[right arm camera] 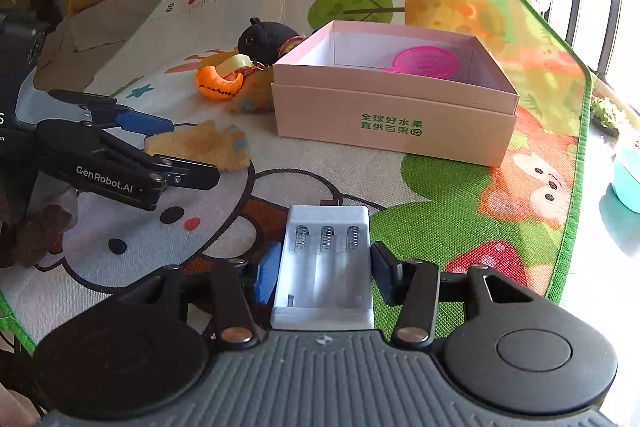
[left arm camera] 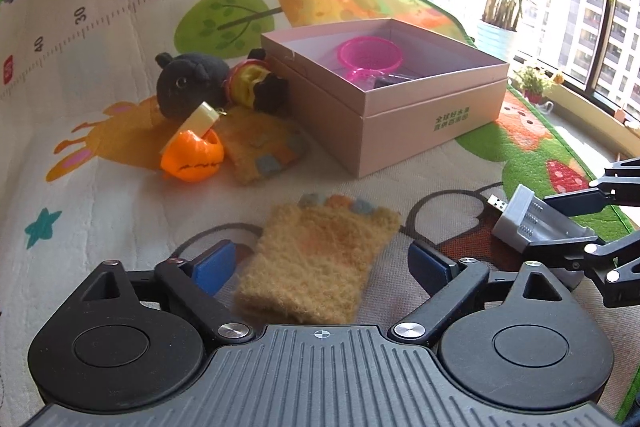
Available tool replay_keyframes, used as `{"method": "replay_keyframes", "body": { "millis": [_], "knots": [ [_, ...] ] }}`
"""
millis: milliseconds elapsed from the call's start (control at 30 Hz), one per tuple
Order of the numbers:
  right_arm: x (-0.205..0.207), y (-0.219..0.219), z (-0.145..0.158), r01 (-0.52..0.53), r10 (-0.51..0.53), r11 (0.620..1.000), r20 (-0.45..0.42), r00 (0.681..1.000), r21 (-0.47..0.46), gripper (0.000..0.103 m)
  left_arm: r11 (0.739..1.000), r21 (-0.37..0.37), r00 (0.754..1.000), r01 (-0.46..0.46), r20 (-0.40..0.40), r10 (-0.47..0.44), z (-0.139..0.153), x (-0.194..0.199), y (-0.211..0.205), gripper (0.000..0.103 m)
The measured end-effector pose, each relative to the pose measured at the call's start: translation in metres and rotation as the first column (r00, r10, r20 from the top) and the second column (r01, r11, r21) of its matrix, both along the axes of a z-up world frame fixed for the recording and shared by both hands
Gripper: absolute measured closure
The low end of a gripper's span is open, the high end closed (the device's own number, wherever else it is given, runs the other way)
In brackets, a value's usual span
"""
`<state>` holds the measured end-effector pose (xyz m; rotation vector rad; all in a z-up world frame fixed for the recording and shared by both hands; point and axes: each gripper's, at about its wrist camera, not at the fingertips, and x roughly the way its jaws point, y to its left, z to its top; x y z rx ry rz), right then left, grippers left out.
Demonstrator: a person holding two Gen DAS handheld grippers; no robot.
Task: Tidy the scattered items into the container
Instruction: 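Grasp the white charger with the right tool while the left tool grasps the beige cloth, then carry charger and cloth into the pink box and open both tools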
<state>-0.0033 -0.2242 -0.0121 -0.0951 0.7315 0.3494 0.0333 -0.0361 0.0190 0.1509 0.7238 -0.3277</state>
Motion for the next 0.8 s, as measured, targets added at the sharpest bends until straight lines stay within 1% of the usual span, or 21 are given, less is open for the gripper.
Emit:
{"method": "replay_keyframes", "body": {
  "millis": [33,200,300,367,433,567,800],
  "knots": [
    [0.000,0.001,0.000,-0.001,0.001,1.000,0.003,1.000,-0.001,0.054,1.000,0.004,1.000,-0.002,-0.006,0.002,-0.001,0.001,0.000,0.028],
    [0.001,0.004,-0.001,-0.006,0.006,1.000,0.013,1.000,-0.006,0.052,1.000,0.004,1.000,-0.003,-0.005,0.003,-0.004,0.002,0.001,0.026],
    [0.000,0.005,-0.002,-0.011,0.011,1.000,0.018,1.000,-0.016,0.052,1.000,0.004,1.000,0.010,0.002,-0.010,-0.004,0.001,0.000,0.031],
    [-0.001,0.006,-0.001,-0.013,0.013,1.000,0.020,1.000,-0.022,0.055,1.000,0.007,1.000,0.014,0.006,-0.014,-0.003,0.000,0.000,0.034],
    [-0.002,0.006,0.000,-0.017,0.017,1.000,0.017,1.000,-0.022,0.055,1.000,0.012,1.000,0.015,0.009,-0.015,-0.002,-0.002,0.000,0.038],
    [-0.006,0.006,0.002,-0.020,0.021,1.000,0.021,1.000,-0.018,0.055,1.000,-0.010,0.999,0.029,0.017,-0.028,0.007,-0.015,0.002,0.044],
    [-0.016,0.007,0.010,-0.031,0.031,1.000,0.034,0.999,-0.007,0.055,0.995,-0.026,0.995,0.098,0.028,-0.098,0.021,-0.055,-0.003,0.046]
  ]
}}
